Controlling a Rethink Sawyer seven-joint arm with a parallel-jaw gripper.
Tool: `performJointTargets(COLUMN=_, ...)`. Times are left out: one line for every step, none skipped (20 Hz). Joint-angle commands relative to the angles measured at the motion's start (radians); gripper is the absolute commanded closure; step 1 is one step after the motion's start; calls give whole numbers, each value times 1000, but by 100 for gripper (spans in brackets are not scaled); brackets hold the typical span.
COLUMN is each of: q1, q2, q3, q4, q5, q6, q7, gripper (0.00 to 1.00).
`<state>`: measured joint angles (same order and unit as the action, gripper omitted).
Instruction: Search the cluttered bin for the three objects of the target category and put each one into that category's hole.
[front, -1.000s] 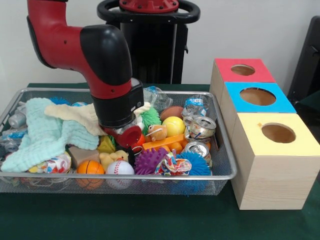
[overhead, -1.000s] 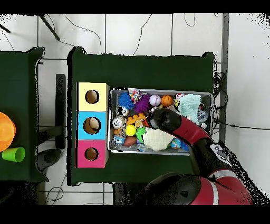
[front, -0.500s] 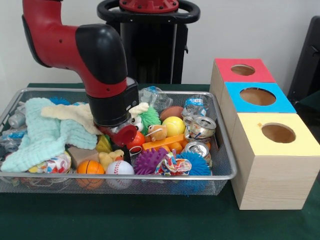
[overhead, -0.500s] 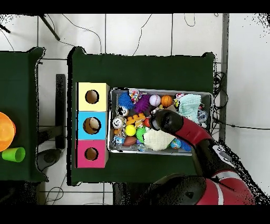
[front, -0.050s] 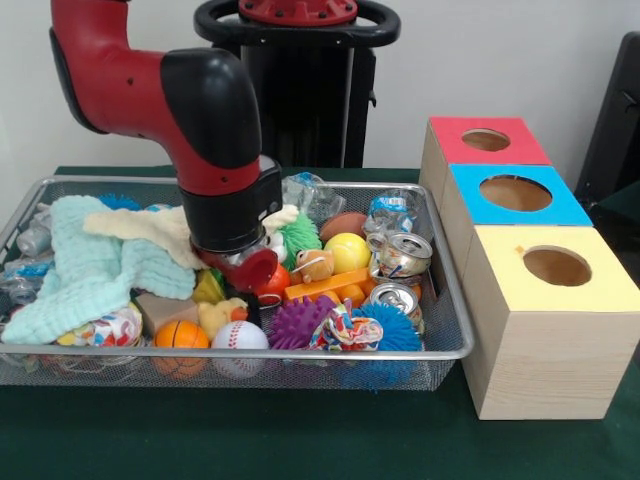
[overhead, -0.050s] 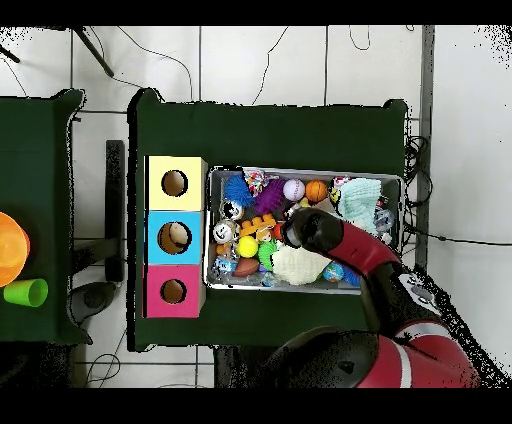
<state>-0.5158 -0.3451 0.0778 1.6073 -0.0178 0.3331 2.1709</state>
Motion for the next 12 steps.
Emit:
performJointTargets(q1=50, q2=96, q3=18, q4=-44, q5=-46, q6=-137, q7=78, gripper=100)
performJointTargets(q1=58, q2=96, q3=13, q4=-42, q5=-45, q6=-139, q7=84, gripper=100)
performJointTargets(q1=58, q2=94, q3=16, q4=-36, q5=-43, q6=-136, q7=85, gripper=100)
performJointTargets(q1=59, q2=93, q3=17, q4=-33, q5=-40, q6=-136, q7=89, gripper=100)
performJointTargets(q1=55, q2=92, q3=21, q4=-29, q5=-38, q6=-134, q7=86, gripper=100)
performJointTargets(q1=51, q2=90, q3=27, q4=-22, q5=-37, q6=-135, q7=86, gripper=100)
performJointTargets(q1=48, q2=89, q3=32, q4=-14, q5=-35, q6=-140, q7=87, gripper=100)
performJointTargets(q1=42, q2=90, q3=36, q4=-13, q5=-33, q6=-142, q7=85, gripper=100)
performJointTargets(q1=40, q2=89, q3=40, q4=-7, q5=-35, q6=-150, q7=84, gripper=100)
performJointTargets(q1=37, q2=92, q3=42, q4=-10, q5=-34, q6=-152, q7=83, gripper=100)
performJointTargets(q1=36, q2=93, q3=43, q4=-9, q5=-34, q6=-156, q7=84, gripper=100)
performJointTargets(q1=36, q2=95, q3=43, q4=-9, q5=-34, q6=-160, q7=85, gripper=100)
